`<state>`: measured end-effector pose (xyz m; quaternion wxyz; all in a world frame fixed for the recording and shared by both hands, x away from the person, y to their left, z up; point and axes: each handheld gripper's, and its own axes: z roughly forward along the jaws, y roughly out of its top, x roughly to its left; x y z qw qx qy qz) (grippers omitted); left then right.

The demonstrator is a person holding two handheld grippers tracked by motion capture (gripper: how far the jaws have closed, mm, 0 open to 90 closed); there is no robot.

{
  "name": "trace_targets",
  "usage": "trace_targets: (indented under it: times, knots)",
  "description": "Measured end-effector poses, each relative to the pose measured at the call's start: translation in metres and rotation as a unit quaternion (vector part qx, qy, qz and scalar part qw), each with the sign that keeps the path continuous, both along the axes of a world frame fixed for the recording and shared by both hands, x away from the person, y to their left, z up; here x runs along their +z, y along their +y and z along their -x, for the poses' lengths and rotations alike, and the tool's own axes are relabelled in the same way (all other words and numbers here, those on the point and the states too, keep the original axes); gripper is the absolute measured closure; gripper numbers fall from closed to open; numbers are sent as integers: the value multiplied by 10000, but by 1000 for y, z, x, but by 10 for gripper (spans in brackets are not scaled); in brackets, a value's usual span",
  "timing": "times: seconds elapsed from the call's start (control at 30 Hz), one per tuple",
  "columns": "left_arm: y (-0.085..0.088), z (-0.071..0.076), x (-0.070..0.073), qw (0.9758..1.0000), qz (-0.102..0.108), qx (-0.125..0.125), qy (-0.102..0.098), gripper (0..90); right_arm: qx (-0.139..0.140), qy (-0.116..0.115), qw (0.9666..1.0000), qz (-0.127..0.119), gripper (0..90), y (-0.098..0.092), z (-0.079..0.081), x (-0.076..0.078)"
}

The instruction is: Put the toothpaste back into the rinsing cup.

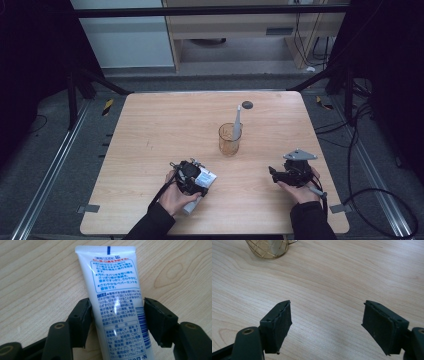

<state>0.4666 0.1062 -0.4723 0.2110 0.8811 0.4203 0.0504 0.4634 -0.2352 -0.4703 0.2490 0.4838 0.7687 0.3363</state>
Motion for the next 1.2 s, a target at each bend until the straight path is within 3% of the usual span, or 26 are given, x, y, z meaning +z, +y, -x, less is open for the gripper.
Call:
trace_targets:
  times: [0.23,0.5,0.73,0.77,0.8,0.83,0.9,0.93,0.97,1.07,1.17,1.2]
  knots:
    - [-1,2,1,10000,28,85,38,528,-6,15,10000,2,236,0,0,0]
    - [5,7,9,9997,40,-90,-213,652,-38,29,10000,7,259,-3,0,-1]
    - [18,7,30,9973,477,54,-547,677,-138,-46,9998,-121,238,-7,2,0]
    - [19,7,38,9960,586,80,-676,678,-150,-50,9998,-134,233,-8,2,0]
    - [19,7,38,9960,586,80,-676,678,-150,-50,9998,-134,233,-8,2,0]
    - [21,7,47,9932,725,122,-898,680,-167,-103,9997,-108,227,-9,1,-1]
    - [22,7,53,9922,775,119,-965,681,-179,-106,9997,-115,224,-9,2,-1]
    - [26,5,62,9892,885,171,-1153,681,-196,-96,9996,-165,216,-10,2,-1]
    - [26,5,62,9892,885,171,-1153,681,-196,-96,9996,-165,216,-10,2,-1]
    - [30,2,74,9843,962,273,-1451,682,-216,-148,9996,-134,206,-12,2,-2]
    - [32,-2,80,9808,1077,347,-1587,683,-239,-205,9993,-212,200,-12,2,-2]
    - [33,-6,83,9779,1128,423,-1707,683,-240,-189,9993,-238,199,-12,2,-1]
